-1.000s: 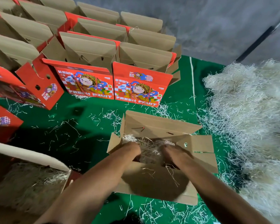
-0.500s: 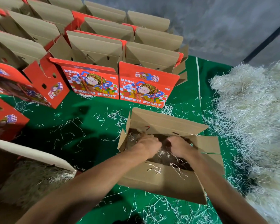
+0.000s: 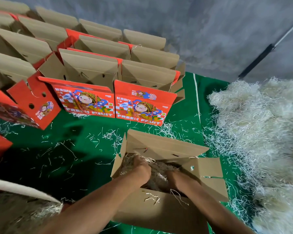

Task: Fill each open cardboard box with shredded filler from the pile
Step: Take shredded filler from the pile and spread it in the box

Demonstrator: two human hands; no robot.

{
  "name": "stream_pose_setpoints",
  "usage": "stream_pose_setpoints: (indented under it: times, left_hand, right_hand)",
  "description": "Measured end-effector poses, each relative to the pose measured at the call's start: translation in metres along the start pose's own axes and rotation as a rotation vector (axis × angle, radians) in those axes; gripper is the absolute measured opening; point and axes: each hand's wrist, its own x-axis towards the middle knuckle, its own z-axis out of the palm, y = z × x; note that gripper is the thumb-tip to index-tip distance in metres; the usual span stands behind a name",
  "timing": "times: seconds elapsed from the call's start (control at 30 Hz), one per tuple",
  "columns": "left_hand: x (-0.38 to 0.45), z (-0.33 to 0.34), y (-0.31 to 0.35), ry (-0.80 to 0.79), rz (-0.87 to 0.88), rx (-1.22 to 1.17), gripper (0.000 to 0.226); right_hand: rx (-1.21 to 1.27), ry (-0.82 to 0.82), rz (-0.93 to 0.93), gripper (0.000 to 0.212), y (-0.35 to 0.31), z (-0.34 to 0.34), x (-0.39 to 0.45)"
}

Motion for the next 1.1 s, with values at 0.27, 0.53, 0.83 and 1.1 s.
stream_pose_setpoints:
  times: [0.27,0.53,0.83,1.1]
  left_hand:
    - [-0.012,-0.025,-0.017,-0.056,-0.065,-0.514,0.030]
    - [-0.015,-0.006,-0.020,-0.186,-0.218,-0.317,0.039]
    - [-0.012,-0.008,-0.015,-0.173,-0.170,-0.332,0.075]
    - [-0.023,-0.026,-0.024,-0.290,-0.093,-0.372,0.046]
  right_hand:
    - [-0.099,0.001,-0.021,0.031,-0.006,-0.014,-0.012]
    - [-0.215,0.070,0.049,0.061,-0.004,0.001,-0.002]
    - [-0.205,0.214,-0.091,0.032,-0.026,-0.028,-0.015]
    - [-0.027,-0.123,-0.260,0.036,-0.056,-0.012,0.003]
